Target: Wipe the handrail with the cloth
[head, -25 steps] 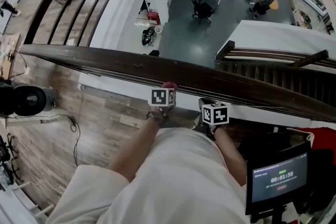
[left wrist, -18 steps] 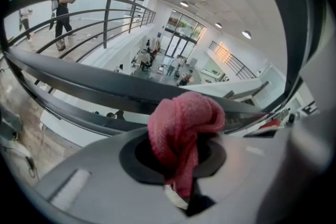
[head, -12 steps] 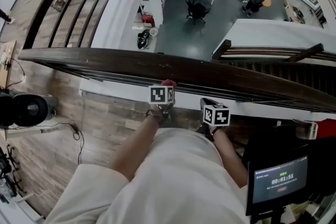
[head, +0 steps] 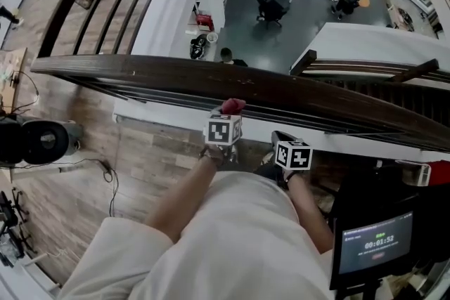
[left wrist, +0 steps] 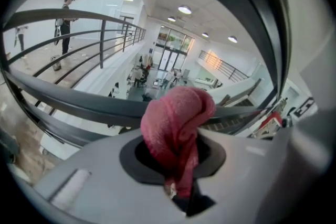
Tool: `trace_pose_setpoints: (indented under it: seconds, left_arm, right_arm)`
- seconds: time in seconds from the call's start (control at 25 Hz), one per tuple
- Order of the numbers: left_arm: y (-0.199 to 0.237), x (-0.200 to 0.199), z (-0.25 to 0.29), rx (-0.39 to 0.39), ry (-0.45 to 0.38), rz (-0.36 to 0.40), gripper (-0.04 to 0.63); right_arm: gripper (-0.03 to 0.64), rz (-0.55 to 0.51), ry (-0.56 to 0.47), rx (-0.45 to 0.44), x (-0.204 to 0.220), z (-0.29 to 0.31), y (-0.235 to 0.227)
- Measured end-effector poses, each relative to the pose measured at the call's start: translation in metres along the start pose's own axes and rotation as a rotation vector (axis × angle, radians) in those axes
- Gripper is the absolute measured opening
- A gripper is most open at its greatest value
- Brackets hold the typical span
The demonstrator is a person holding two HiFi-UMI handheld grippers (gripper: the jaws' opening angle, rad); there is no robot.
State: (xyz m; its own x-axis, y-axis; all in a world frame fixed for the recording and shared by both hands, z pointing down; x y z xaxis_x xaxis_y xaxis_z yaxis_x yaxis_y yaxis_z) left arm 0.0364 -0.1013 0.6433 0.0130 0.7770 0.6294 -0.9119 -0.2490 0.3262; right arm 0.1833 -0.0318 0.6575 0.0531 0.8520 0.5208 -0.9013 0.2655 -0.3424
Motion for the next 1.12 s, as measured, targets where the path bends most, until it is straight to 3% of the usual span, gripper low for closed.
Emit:
trace_pose_setpoints:
  seconds: [0.16, 0.44, 0.6, 1.12]
  left_arm:
    - [-0.024, -0.006, 0.003, 0.062, -0.033, 0.022, 0.084]
    - [-0.079, -0.049, 0.006, 0.156, -0.165, 0.100, 0.083]
    - [-0.077, -0.052, 0.022, 0.093, -0.170, 0.180, 0.083]
    - [-0.023, -0.044, 0.012, -0.034, -0.227, 0.159, 0.084]
  right_arm:
    - [0.003, 0.011, -0.019, 0.001, -0.001, -0.009, -0.006]
    - [0.003, 0.045, -0.042, -0.015, 0.005, -0.028, -0.024]
    - [0.003, 0.041, -0.047, -0.047, 0.009, -0.027, -0.018]
    - [0.003, 0.047, -0.036, -0.041, 0.014, -0.018, -0.017]
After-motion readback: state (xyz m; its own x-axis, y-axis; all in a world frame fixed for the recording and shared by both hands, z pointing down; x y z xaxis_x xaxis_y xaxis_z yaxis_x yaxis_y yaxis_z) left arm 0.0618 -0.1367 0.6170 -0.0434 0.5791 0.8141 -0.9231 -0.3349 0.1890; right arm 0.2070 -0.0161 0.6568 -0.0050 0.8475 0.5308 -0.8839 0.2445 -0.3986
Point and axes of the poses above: the fingertips, and each gripper's own axes: z forward along the fingers, y to its left, x out of its underside, the point moved 1 cm from there along -z, backward along the fingers, and after that the axes turned 1 degree about z, right-handed, at the moved point
